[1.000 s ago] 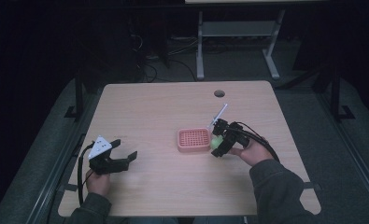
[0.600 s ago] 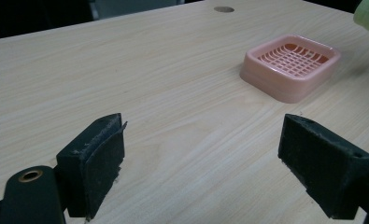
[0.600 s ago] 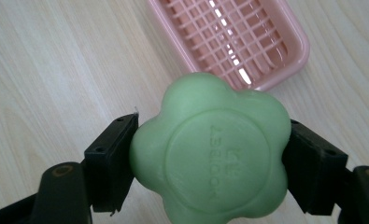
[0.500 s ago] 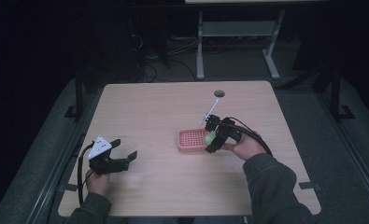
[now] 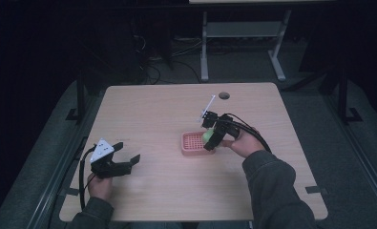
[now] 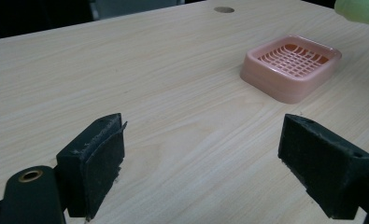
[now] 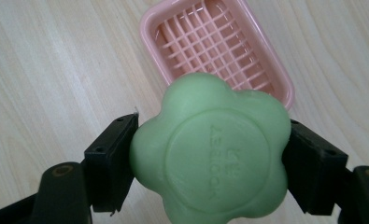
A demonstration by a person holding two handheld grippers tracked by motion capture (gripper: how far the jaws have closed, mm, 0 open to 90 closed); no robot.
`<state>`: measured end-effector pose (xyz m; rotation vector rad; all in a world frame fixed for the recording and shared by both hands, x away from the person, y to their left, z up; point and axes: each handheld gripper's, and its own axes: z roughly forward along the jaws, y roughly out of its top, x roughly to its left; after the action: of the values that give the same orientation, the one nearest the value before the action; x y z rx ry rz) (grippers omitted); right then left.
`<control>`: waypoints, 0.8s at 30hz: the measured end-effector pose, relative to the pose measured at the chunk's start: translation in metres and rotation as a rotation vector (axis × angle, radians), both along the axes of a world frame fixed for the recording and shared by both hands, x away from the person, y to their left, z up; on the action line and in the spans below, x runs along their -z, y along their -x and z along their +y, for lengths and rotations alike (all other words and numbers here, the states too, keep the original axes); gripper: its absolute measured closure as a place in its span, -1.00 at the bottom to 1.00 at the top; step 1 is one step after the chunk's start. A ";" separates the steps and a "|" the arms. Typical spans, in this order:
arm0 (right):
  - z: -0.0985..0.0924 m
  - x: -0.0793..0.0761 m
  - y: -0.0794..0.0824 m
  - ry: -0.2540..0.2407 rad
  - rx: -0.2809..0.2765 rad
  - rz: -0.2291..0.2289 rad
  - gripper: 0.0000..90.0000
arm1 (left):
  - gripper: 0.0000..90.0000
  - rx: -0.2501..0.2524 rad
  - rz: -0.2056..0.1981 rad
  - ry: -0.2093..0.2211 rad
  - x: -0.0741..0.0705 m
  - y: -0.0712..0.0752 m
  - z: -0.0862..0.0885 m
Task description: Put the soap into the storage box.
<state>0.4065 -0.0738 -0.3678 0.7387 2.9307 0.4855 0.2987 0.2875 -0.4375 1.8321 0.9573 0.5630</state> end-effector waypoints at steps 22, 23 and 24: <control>0.029 0.012 -0.020 0.004 0.010 0.000 -0.44 | -0.69 -0.001 -0.002 0.008 0.000 0.000 0.000; 0.029 0.013 -0.021 0.007 0.016 -0.004 -0.44 | -0.69 0.000 -0.002 0.008 0.000 0.000 0.000; 0.029 0.014 -0.023 0.008 0.016 -0.001 -0.44 | -0.69 -0.001 -0.002 0.008 0.000 0.000 0.000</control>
<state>0.4291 -0.0443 -0.3822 0.7596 2.9219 0.4717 0.2989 0.2878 -0.4373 1.8243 0.9577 0.5602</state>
